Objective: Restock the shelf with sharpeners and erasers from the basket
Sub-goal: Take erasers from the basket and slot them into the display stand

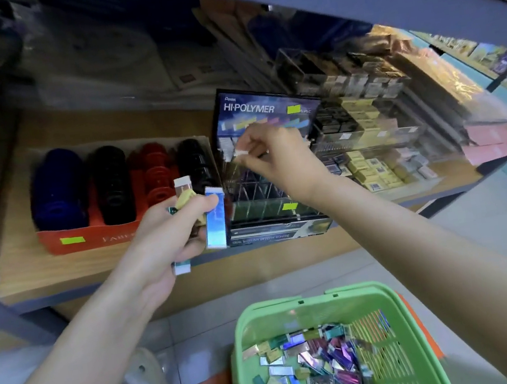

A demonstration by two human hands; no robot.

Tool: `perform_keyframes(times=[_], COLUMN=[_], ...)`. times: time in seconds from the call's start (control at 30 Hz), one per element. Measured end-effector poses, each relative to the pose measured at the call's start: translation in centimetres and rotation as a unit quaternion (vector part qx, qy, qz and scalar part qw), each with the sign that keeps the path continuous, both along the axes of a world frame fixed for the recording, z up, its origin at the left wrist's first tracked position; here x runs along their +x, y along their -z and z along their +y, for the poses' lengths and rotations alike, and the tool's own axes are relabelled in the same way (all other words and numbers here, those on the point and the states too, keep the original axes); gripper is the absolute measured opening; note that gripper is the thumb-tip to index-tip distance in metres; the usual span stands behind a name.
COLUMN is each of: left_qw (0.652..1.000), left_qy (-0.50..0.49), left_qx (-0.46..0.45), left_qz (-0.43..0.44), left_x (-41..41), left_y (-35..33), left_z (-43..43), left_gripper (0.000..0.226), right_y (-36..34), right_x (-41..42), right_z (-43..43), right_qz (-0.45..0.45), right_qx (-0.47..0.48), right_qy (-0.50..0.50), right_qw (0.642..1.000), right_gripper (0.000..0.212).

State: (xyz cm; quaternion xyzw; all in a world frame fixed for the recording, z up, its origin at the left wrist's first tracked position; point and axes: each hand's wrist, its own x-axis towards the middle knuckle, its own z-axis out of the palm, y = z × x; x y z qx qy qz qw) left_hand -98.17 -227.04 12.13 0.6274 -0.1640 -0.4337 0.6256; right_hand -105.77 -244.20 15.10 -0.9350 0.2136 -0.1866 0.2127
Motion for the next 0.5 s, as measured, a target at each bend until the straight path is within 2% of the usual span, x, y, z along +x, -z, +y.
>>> perform_keyframes(times=[0.1, 0.33, 0.4, 0.5], left_qw=[0.999, 0.995, 0.994, 0.995], left_qy=[-0.017, -0.061, -0.063, -0.062], left_qx=[-0.009, -0.026, -0.034, -0.043], left_qz=[0.032, 0.078, 0.078, 0.06], left_x=[0.3, 0.6, 0.7, 0.7], left_y=[-0.2, -0.3, -0.2, -0.1], left_z=[0.1, -0.1, -0.1, -0.2], left_gripper=[0.014, 0.011, 0.01, 0.008], right_y=[0.3, 0.7, 0.6, 0.0], right_x=[0.5, 0.5, 0.0, -1.3], right_z=[0.3, 0.7, 1.4, 3.7], right_qz=[0.044, 0.057, 0.015, -0.042], right_qx=[-0.074, -0.136, -0.107, 0.082], right_qy=[-0.031, 0.02, 0.041, 0.041], right_qw=[0.996, 0.989, 0.993, 0.995], right_gripper=[0.004, 0.022, 0.024, 0.016])
